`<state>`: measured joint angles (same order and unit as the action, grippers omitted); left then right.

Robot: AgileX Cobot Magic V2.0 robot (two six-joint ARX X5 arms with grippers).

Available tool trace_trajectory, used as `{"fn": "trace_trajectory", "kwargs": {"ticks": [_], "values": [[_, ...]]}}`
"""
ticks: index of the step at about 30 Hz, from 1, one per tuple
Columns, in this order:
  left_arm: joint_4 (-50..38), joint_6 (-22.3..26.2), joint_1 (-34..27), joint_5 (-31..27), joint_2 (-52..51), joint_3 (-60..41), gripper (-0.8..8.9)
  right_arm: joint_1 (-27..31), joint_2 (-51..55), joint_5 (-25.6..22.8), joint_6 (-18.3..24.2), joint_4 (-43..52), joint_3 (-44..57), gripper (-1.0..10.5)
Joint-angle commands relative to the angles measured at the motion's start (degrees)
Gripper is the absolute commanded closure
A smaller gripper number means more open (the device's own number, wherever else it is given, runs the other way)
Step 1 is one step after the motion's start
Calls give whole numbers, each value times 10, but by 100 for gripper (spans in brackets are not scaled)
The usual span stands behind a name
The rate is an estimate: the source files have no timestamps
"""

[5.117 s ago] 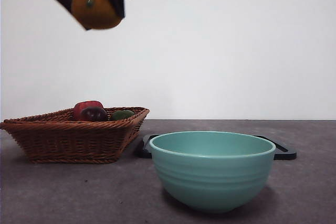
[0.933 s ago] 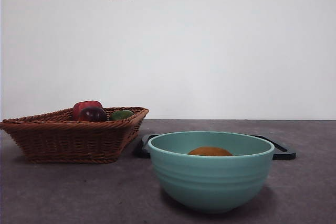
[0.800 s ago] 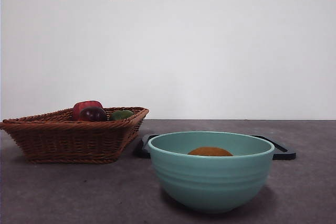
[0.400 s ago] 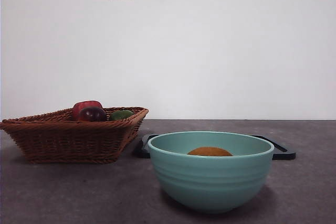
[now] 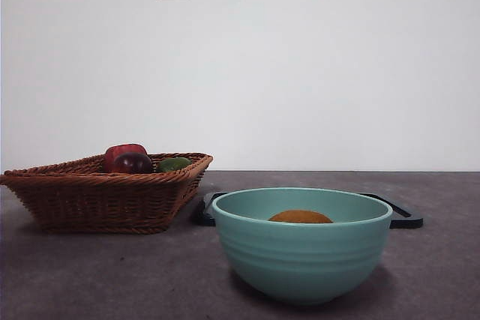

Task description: Pick up the wifruite, put it on the bowl, pick up the plate, put it on desk

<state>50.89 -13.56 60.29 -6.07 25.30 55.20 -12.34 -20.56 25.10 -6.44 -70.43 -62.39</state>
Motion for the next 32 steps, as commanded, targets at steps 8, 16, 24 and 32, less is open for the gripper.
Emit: {"fn": "trace_trajectory", "kwargs": {"ticks": [8, 16, 24, 32], "values": [[20, -2, 7, -1, -21, 0, 282, -2, -27, 7, -38, -2, -10, 266], [18, -2, 7, -1, -21, 0, 282, -3, -118, 52, -24, -4, -10, 266], [18, -2, 7, -1, -21, 0, 282, -38, -257, 42, 5, -3, -10, 266], [18, -2, 7, -1, -21, 0, 282, -109, -408, -43, 15, 20, -10, 266]]}}
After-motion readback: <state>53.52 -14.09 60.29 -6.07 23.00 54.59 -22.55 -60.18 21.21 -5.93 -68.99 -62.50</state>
